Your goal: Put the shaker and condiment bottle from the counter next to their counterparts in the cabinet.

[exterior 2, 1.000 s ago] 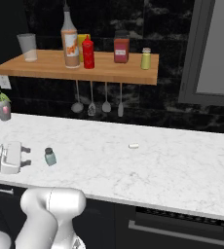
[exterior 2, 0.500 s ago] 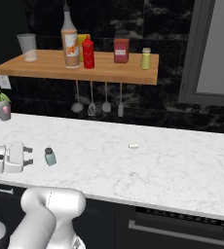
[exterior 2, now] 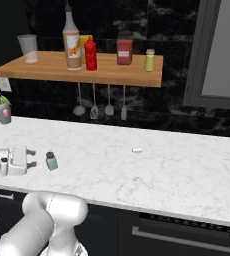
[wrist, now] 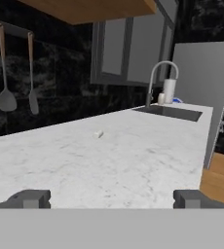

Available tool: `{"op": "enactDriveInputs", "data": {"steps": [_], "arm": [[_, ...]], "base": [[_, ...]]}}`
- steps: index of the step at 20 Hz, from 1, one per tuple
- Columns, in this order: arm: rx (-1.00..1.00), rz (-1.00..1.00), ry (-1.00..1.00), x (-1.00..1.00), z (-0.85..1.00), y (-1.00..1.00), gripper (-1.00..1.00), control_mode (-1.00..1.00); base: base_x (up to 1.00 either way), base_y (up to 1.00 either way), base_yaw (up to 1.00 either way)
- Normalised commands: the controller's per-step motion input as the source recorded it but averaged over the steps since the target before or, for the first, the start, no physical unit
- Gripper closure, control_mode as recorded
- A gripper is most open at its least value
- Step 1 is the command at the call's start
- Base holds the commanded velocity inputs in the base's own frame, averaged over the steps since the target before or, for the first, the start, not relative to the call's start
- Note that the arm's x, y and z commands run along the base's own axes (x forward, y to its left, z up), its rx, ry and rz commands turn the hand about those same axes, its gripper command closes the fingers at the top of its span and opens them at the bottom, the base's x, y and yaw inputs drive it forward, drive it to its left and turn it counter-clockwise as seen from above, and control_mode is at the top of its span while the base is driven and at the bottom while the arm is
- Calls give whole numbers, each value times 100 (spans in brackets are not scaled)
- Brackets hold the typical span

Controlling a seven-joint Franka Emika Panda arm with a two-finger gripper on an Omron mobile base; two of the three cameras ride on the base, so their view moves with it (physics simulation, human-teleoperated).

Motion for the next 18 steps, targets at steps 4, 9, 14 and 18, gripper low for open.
{"op": "enactDriveInputs", "data": {"steps": [4,9,14,18], "arm": [[0,0,0,21,-16,0,-100,-100],[0,0,0,14,-25,1,-100,-100],[0,0,0,8,-5,0,-100,-100],[0,0,0,4,-9,7,-100,-100]], "base": [[0,0,0],[0,0,0],[0,0,0],[0,0,0]]}}
